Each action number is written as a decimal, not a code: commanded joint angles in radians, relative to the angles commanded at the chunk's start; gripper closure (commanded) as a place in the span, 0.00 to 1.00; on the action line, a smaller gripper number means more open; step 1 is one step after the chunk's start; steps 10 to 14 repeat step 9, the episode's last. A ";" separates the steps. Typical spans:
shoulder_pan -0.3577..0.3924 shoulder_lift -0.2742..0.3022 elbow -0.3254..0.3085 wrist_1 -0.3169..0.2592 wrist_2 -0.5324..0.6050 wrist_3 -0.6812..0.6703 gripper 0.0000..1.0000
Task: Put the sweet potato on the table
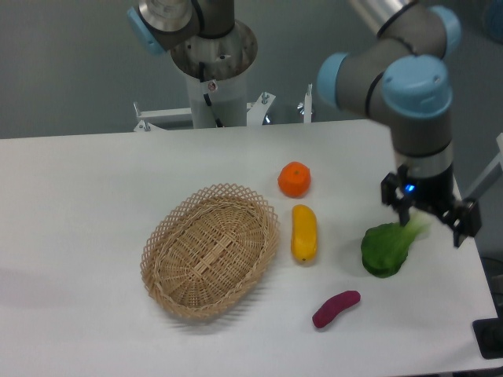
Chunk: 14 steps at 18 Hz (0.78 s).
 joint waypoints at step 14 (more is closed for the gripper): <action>0.106 0.042 -0.037 -0.080 -0.094 0.183 0.00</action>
